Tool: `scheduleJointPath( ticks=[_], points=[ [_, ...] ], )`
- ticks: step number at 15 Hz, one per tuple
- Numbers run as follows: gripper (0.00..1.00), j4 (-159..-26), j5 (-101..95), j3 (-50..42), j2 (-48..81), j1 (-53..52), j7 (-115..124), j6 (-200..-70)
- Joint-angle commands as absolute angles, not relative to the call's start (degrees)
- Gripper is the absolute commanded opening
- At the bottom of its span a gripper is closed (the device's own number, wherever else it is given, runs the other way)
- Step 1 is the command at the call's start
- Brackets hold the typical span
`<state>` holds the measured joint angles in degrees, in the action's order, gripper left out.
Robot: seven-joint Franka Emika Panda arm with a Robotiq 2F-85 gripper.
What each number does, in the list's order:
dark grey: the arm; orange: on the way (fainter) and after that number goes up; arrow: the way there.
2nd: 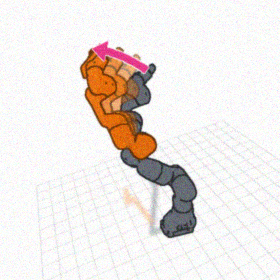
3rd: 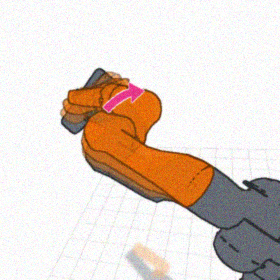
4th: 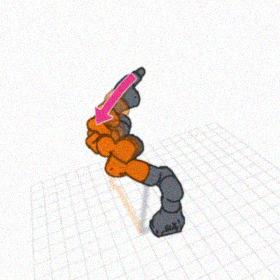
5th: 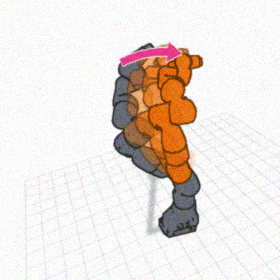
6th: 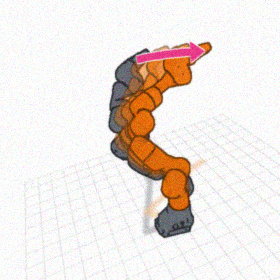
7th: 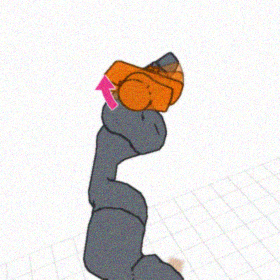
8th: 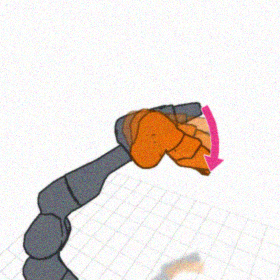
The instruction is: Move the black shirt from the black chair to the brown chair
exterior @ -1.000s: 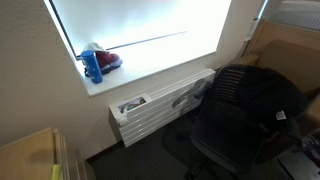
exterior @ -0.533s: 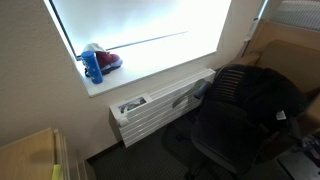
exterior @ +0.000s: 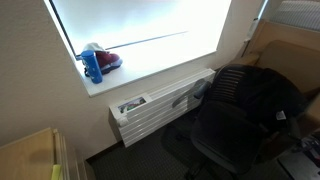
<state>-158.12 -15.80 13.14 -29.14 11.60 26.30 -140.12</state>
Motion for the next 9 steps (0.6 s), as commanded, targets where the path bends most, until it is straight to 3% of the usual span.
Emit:
scheduleJointPath(
  ticks=[1, 4, 5, 9],
  points=[
    [1.00, -152.8, -25.5, 14.9, -14.5, 19.2, 35.7, -146.2],
    [1.00, -146.0, -23.7, 10.7, -3.7, 15.2, 35.4, -141.8],
    [1.00, -152.0, -25.2, 9.1, -11.5, 14.0, 35.6, -144.4],
    [1.00, -148.0, -17.1, 9.1, -3.6, 13.7, 22.9, -146.0]
  ],
)
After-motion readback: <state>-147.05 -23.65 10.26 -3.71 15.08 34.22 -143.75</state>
